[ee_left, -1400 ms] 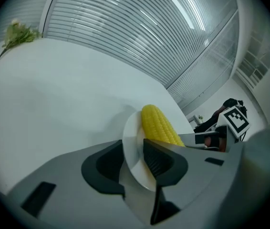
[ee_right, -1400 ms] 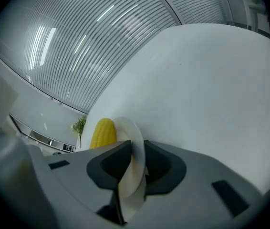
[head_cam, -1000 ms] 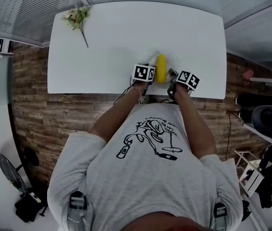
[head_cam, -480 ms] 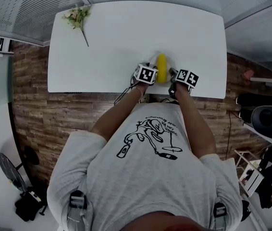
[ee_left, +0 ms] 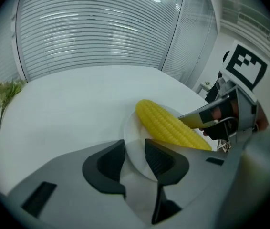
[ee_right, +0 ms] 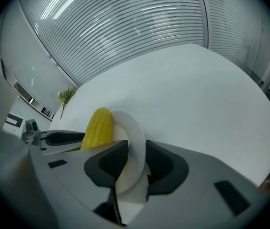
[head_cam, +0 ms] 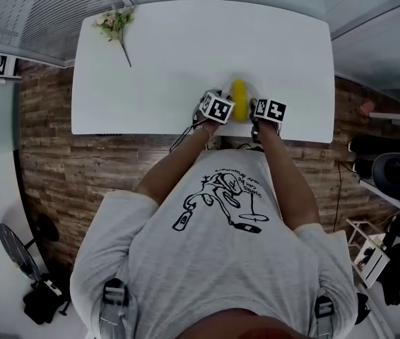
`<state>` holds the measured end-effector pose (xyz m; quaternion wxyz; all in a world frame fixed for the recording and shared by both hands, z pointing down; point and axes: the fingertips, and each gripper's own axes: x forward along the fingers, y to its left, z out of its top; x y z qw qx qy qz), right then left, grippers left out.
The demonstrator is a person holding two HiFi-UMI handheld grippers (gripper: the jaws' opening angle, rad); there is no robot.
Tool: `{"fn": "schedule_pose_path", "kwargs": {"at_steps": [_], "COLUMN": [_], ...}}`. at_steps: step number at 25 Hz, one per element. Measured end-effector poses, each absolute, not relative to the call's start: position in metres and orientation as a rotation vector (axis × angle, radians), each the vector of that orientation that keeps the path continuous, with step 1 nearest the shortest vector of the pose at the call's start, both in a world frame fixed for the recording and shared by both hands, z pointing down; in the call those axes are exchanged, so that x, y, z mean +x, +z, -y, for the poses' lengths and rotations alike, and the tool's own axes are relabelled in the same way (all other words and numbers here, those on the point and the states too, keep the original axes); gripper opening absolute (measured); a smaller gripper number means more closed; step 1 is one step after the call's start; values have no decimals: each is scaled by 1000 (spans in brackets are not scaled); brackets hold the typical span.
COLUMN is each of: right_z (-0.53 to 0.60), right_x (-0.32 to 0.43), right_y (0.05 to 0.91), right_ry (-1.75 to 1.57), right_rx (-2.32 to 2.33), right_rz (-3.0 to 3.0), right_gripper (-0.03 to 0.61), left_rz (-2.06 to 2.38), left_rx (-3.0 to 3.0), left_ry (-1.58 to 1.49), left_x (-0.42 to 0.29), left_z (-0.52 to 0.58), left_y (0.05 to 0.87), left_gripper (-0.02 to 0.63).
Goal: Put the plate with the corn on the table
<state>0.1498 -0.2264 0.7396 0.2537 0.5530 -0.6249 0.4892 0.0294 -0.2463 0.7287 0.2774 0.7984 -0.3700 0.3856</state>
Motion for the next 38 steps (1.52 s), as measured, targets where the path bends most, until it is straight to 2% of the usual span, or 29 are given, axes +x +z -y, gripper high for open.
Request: {"fn": "schedule_pose_path", "kwargs": {"at_steps": [6, 18, 26, 38], "right_z": [226, 235, 233, 206], "right_x": [145, 161, 150, 128], "right_y": [738, 709, 625, 459], "right_ry": [1188, 1021, 718, 382], "right_rx": [1436, 1473, 1456, 1535], "right_rz": [1715, 1879, 2157, 2430], "right_gripper": [163, 123, 71, 37], "left_rz": [985, 1063, 1093, 1148], "left_rx": [2155, 2171, 2347, 2659], "left_ry": [1041, 876, 521, 154], "left_x": [28, 3, -7, -19], "left_z": [247, 253, 252, 225], "left_y": [728, 709, 614, 444], "left_gripper": [147, 146, 62, 29]}}
